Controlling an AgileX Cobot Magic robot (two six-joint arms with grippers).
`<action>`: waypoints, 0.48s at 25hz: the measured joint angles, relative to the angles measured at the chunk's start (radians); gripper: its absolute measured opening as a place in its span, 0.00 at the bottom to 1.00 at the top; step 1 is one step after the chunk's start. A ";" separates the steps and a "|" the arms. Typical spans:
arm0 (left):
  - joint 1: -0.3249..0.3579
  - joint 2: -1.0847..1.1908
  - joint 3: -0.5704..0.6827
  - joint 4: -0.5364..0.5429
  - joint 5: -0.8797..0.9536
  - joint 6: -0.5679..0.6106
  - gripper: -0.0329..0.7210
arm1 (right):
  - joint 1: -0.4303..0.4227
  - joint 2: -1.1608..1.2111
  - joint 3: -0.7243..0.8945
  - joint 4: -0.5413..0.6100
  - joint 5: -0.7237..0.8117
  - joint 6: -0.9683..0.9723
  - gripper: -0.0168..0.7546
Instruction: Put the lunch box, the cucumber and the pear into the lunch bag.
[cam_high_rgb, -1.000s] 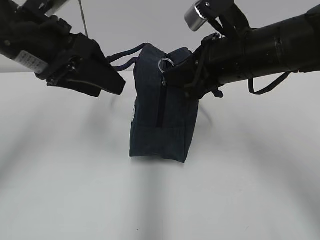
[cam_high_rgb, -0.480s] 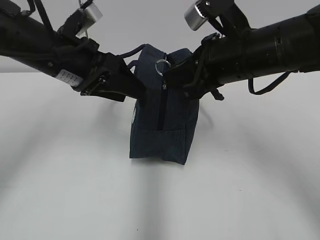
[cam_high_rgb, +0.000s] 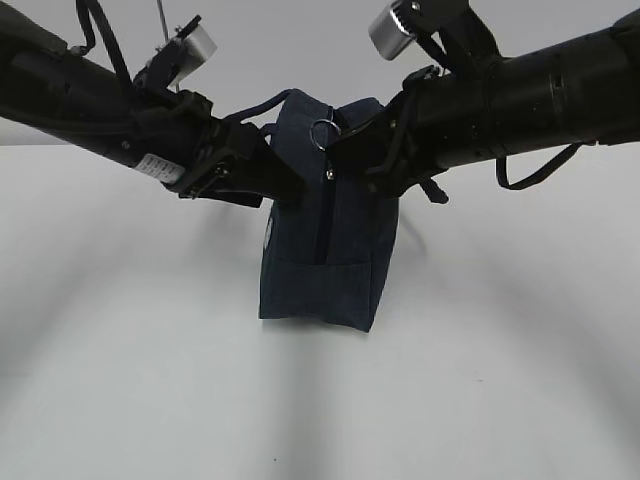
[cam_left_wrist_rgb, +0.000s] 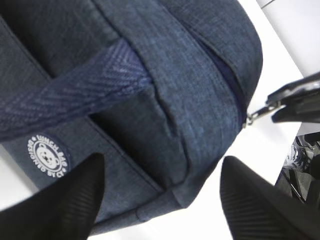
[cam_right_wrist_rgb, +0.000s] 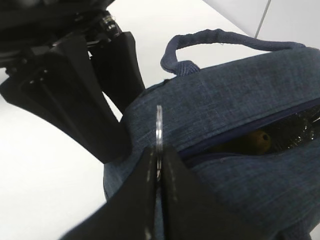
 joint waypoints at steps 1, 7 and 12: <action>0.000 0.000 0.000 -0.005 0.000 0.005 0.69 | 0.000 0.000 0.000 0.000 0.000 0.002 0.00; 0.000 0.000 0.000 -0.014 -0.011 0.011 0.65 | 0.000 0.000 -0.002 0.000 0.000 0.008 0.00; -0.001 0.000 0.000 -0.019 -0.010 0.011 0.42 | 0.000 0.000 -0.002 0.000 0.000 0.016 0.00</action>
